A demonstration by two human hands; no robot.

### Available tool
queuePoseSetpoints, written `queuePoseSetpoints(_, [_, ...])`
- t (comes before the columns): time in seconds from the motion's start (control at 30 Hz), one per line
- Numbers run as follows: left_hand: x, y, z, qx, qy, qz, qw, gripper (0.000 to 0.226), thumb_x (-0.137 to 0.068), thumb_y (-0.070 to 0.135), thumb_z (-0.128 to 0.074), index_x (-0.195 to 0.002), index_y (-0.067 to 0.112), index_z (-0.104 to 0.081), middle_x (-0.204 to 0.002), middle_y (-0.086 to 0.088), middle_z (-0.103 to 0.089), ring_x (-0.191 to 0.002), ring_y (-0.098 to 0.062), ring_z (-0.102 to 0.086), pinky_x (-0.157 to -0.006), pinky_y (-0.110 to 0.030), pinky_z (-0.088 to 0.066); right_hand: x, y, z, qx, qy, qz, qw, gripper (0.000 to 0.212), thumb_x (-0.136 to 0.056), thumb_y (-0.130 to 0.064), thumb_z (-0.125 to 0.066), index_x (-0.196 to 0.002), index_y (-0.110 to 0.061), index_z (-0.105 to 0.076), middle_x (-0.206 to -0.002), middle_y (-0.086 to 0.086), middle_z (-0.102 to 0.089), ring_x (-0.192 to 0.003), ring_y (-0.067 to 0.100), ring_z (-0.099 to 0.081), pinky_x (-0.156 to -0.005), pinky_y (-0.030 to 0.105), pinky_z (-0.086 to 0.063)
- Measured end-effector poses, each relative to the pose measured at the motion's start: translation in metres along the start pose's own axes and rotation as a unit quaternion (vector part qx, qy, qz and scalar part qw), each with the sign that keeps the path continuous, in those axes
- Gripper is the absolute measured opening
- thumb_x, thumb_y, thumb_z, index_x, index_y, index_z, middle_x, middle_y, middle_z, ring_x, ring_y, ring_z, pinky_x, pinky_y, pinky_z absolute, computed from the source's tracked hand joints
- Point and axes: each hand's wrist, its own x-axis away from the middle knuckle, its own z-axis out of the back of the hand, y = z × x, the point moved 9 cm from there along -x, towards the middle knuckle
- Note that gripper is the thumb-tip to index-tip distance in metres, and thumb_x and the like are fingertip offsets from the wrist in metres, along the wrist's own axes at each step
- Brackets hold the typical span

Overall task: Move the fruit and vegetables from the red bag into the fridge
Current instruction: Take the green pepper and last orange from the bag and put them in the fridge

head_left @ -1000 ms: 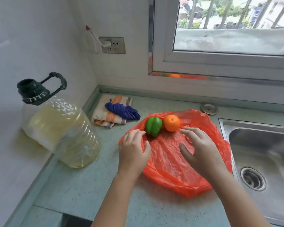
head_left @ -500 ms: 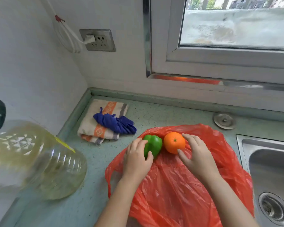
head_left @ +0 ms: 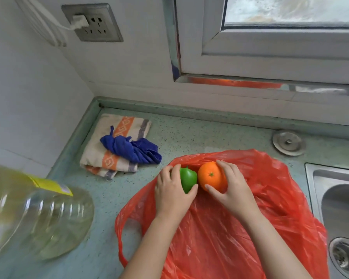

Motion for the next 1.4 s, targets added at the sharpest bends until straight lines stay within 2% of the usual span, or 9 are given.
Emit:
queuePoseSetpoints(0.13, [-0.002,0.001,-0.004,0.003,-0.004,-0.002,1.000,0.075,-0.070,0.044,-0.072,-0.133,0.013,-0.044,-0.128,-0.009,-0.046,-0.119,-0.027,-0.044,-0.095,-0.037,-0.038,-0.001,0.001,-0.003,-0.019,0.007,-0.002,1.000,0.078,-0.065,-0.043,-0.067,-0.132,-0.011,-0.043,-0.127,0.007,-0.048,-0.121,0.019,-0.045,-0.100,0.024,-0.031])
queuePoseSetpoints(0.33, [0.000,-0.002,-0.006,0.007,-0.005,0.005,1.000,0.080,-0.069,0.044,-0.072,-0.135,0.012,-0.039,-0.127,-0.008,-0.045,-0.120,-0.025,-0.042,-0.097,-0.033,-0.036,0.001,0.003,-0.009,-0.026,0.001,0.004,1.000,0.086,-0.063,-0.030,-0.080,-0.135,-0.010,-0.037,-0.129,0.009,-0.045,-0.122,0.020,-0.042,-0.101,0.024,-0.029])
queuePoseSetpoints(0.47, [0.001,-0.001,-0.005,0.020,-0.016,0.010,1.000,0.080,-0.071,0.042,-0.071,-0.137,0.013,-0.036,-0.130,-0.006,-0.042,-0.122,-0.023,-0.039,-0.098,-0.030,-0.033,0.005,0.005,-0.009,-0.032,0.007,-0.001,0.999,0.087,-0.063,-0.024,-0.082,-0.134,-0.006,-0.036,-0.128,0.012,-0.044,-0.121,0.021,-0.041,-0.100,0.013,-0.020])
queuePoseSetpoints(0.67, [0.011,0.003,0.006,0.070,-0.006,0.000,0.998,0.079,-0.069,0.039,-0.074,-0.135,0.013,-0.039,-0.130,-0.005,-0.043,-0.121,-0.022,-0.042,-0.098,-0.028,-0.034,0.016,0.003,0.002,-0.047,0.031,-0.011,0.998,0.084,-0.063,-0.019,-0.082,-0.132,-0.004,-0.038,-0.124,0.014,-0.045,-0.118,0.022,-0.042,-0.098,0.014,-0.022])
queuePoseSetpoints(0.83, [0.028,0.006,0.022,0.131,0.004,0.003,0.991,0.076,-0.069,0.036,-0.076,-0.133,0.014,-0.040,-0.128,-0.001,-0.044,-0.119,-0.016,-0.043,-0.087,-0.013,-0.026,0.032,-0.002,0.017,-0.060,0.047,-0.011,0.997,0.083,-0.063,-0.020,-0.082,-0.132,-0.006,-0.038,-0.121,0.007,-0.043,-0.114,0.015,-0.040,-0.096,0.012,-0.021])
queuePoseSetpoints(1.0, [0.055,0.011,0.047,0.203,0.016,-0.010,0.979,0.075,-0.071,0.034,-0.076,-0.134,0.019,-0.040,-0.122,0.010,-0.041,-0.108,0.000,-0.037,-0.083,0.000,-0.023,0.056,-0.017,0.044,-0.077,0.077,-0.015,0.994,0.083,-0.064,-0.020,-0.081,-0.134,-0.009,-0.036,-0.116,-0.003,-0.037,-0.110,0.008,-0.037,-0.093,0.011,-0.022])
queuePoseSetpoints(1.1, [0.074,0.014,0.064,0.259,0.015,-0.016,0.966,0.074,-0.070,0.035,-0.077,-0.133,0.023,-0.040,-0.123,0.011,-0.042,-0.109,-0.002,-0.041,-0.092,-0.012,-0.033,0.072,-0.034,0.062,-0.077,0.092,-0.007,0.993,0.083,-0.064,-0.020,-0.082,-0.134,-0.008,-0.037,-0.117,-0.001,-0.039,-0.111,0.008,-0.037,-0.094,0.010,-0.022])
queuePoseSetpoints(1.2, [0.091,0.017,0.081,0.309,0.009,-0.039,0.950,0.077,-0.060,0.056,-0.068,-0.128,0.034,-0.038,-0.125,0.011,-0.046,-0.115,-0.007,-0.047,-0.098,-0.030,-0.043,0.092,-0.050,0.081,-0.079,0.111,-0.007,0.991,0.084,-0.064,-0.020,-0.082,-0.133,-0.009,-0.037,-0.118,-0.002,-0.039,-0.111,0.007,-0.037,-0.092,0.008,-0.022])
queuePoseSetpoints(1.4, [0.117,0.030,0.114,0.386,-0.021,-0.109,0.916,0.075,-0.058,0.055,-0.068,-0.125,0.041,-0.039,-0.126,0.012,-0.047,-0.112,-0.001,-0.050,-0.092,-0.025,-0.048,0.138,-0.079,0.118,-0.097,0.159,-0.034,0.982,0.084,-0.065,-0.027,-0.080,-0.135,-0.022,-0.034,-0.124,-0.004,-0.039,-0.111,0.009,-0.043,-0.091,0.021,-0.034])
